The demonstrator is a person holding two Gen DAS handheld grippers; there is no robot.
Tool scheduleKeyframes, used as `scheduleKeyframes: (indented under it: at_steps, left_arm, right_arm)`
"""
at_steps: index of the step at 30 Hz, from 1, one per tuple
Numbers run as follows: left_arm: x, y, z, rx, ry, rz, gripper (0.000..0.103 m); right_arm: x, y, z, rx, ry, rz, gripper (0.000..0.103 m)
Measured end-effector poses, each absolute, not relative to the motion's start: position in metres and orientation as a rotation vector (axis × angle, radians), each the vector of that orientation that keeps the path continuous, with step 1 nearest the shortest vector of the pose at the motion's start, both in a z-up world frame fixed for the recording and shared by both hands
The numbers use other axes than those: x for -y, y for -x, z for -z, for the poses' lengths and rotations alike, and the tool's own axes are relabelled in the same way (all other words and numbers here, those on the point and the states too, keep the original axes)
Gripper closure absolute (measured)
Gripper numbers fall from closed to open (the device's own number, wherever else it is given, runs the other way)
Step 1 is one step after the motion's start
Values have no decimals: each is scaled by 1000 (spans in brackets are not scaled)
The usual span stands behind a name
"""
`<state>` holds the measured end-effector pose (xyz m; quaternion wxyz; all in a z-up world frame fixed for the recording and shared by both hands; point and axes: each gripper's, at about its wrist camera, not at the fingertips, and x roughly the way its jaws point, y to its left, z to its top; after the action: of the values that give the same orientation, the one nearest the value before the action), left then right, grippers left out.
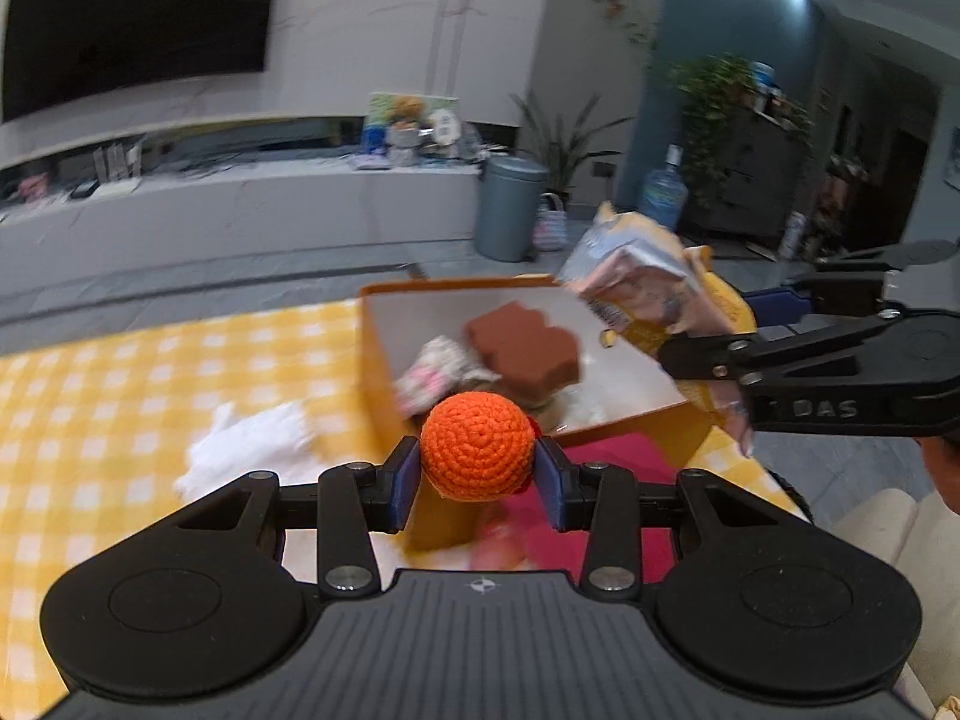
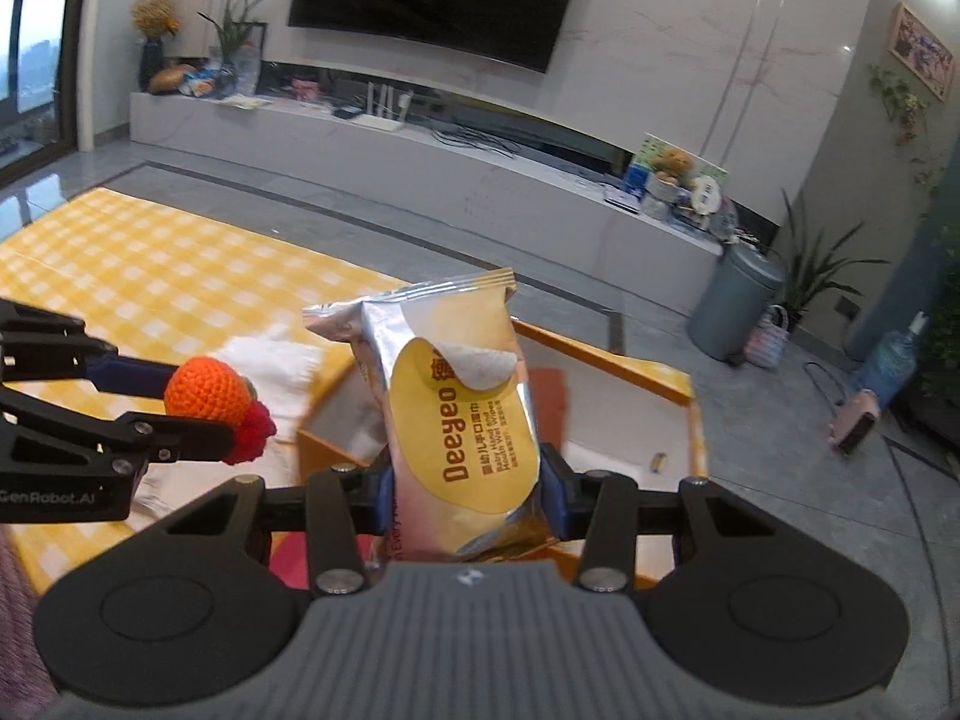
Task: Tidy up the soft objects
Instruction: 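Carry the ball and packet into the orange box and release both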
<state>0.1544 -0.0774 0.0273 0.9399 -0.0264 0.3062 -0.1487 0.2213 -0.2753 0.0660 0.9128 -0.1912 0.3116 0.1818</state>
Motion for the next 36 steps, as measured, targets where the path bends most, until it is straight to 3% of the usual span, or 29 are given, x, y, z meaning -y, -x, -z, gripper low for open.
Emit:
scheduleKeyframes:
  at_steps: [15,24,36]
  left_arm:
    - [143,-228,-17,-646,2,397,57]
    - [148,-257,6,-691,31,416,57]
    - [149,-270,22,-726,61,411,57]
  right_arm:
    - [338,-311,-28,-777,416,-194,58]
    - [352,-362,18,-896,412,-129,57]
    - [332,-376,38,-944,474,-214,56]
